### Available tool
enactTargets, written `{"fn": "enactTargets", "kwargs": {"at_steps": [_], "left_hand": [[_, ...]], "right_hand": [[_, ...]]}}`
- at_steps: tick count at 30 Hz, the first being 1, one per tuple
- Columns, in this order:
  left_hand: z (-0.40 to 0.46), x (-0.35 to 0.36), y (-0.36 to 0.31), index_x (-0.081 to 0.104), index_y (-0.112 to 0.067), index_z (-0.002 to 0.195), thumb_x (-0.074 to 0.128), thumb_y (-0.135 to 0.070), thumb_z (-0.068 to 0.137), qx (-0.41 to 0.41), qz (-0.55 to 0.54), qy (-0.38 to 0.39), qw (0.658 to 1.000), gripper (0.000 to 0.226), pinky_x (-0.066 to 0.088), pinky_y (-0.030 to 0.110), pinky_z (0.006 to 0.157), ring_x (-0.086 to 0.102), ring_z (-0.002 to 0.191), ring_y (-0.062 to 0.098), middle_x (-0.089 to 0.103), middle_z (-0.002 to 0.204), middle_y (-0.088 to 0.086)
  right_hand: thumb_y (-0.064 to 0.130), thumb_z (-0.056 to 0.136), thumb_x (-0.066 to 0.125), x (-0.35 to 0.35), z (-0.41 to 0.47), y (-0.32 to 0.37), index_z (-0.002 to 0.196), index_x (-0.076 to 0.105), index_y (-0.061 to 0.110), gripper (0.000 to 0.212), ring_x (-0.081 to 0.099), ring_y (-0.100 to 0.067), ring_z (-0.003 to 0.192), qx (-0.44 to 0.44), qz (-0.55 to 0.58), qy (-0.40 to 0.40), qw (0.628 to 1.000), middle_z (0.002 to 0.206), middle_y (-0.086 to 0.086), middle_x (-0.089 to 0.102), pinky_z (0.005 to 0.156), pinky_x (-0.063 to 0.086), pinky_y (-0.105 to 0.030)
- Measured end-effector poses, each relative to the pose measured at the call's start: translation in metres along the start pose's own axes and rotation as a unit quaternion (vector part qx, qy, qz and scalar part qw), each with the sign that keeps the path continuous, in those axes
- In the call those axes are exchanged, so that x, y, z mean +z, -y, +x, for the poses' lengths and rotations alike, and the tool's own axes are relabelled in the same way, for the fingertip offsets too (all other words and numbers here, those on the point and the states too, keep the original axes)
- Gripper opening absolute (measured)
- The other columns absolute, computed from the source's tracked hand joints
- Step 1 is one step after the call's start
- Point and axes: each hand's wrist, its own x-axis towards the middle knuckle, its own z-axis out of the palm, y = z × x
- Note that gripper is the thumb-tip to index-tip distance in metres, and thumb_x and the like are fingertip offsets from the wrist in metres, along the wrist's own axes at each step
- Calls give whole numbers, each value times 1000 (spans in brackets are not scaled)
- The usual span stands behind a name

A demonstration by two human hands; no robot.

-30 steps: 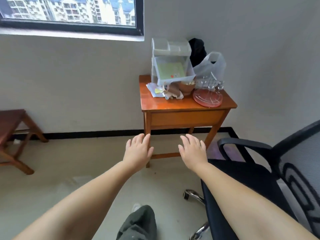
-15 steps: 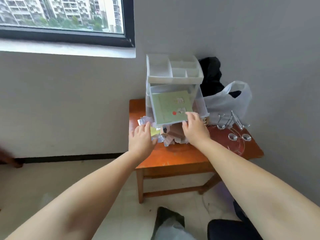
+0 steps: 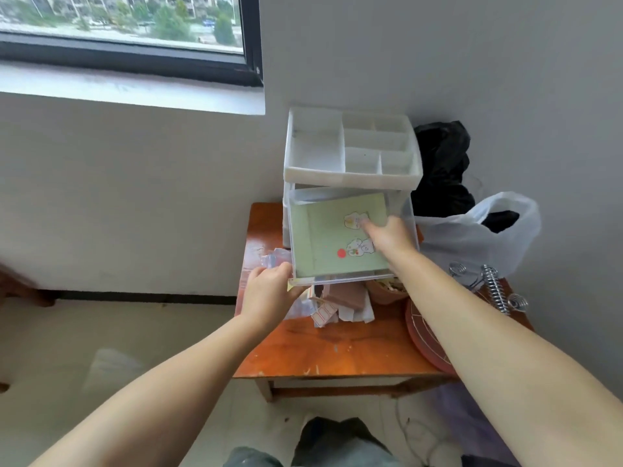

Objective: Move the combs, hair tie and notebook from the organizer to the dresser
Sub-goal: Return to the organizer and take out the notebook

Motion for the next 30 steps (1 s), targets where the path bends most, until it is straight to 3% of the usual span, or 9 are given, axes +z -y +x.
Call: {"fn": "enactTargets", "kwargs": {"at_steps": [4,8,11,13,15,18,25,28,30], "left_hand": [[1,-5,2,52,-11,81,59,-49,82,10,-10,0,1000,39,41,36,77,58,82,33,71,81,8],[6,-21,5,60,-4,92,60,-46,82,45,-40,-15,998,43,41,32,72,62,86,32,73,82,10],[13,-36,8,62,-2,90,60,-42,84,54,-63,-11,997,40,49,36,77,64,85,31,73,84,10],[19,-42,8,58,-3,80,60,-40,84,61,-59,-17,996,37,47,37,77,63,85,33,73,81,10],[28,-47,6,56,-4,74,59,-41,85,74,-43,-25,996,39,44,37,76,61,83,35,72,78,11],[43,-54,4,55,-5,75,54,-43,87,81,-23,-39,996,40,43,37,75,61,76,35,70,74,13],[100,-55,-8,56,-8,78,45,-46,90,17,53,-39,998,42,36,35,74,61,76,35,70,77,12],[124,-58,-7,56,-9,76,43,-48,90,6,99,-36,994,43,33,35,73,62,80,33,70,79,11],[137,-60,-6,55,-11,70,41,-49,90,6,131,-21,991,46,30,35,73,62,79,33,67,75,9]], "right_hand": [[29,88,60,-29,-22,14,77,61,18,15,67,-28,81,-78,142,33,986,84,-5,69,68,57,-39],[23,93,52,-77,-59,23,91,65,26,14,72,-11,81,-153,256,58,953,87,6,75,64,58,-27],[25,91,51,-113,-86,16,99,64,24,15,72,-11,85,-154,303,156,927,89,7,77,64,58,-24],[32,84,56,-122,-98,11,101,66,23,21,72,-14,86,-140,230,244,932,94,3,76,65,58,-24],[34,85,59,-111,-101,7,104,67,20,24,70,-14,92,-149,72,290,943,102,0,74,72,57,-22],[32,91,54,-83,-86,6,108,65,20,23,56,-8,109,-209,-165,258,929,122,7,56,83,42,-16],[35,92,52,-62,-22,25,111,64,17,29,45,-12,122,-220,-165,244,930,141,7,36,103,39,-34],[36,91,52,-57,-4,33,106,64,14,29,43,-13,119,-221,-178,255,924,141,4,32,99,37,-32],[37,91,52,-54,5,37,102,64,14,27,47,-16,112,-222,-176,256,924,130,3,37,94,39,-31]]}}
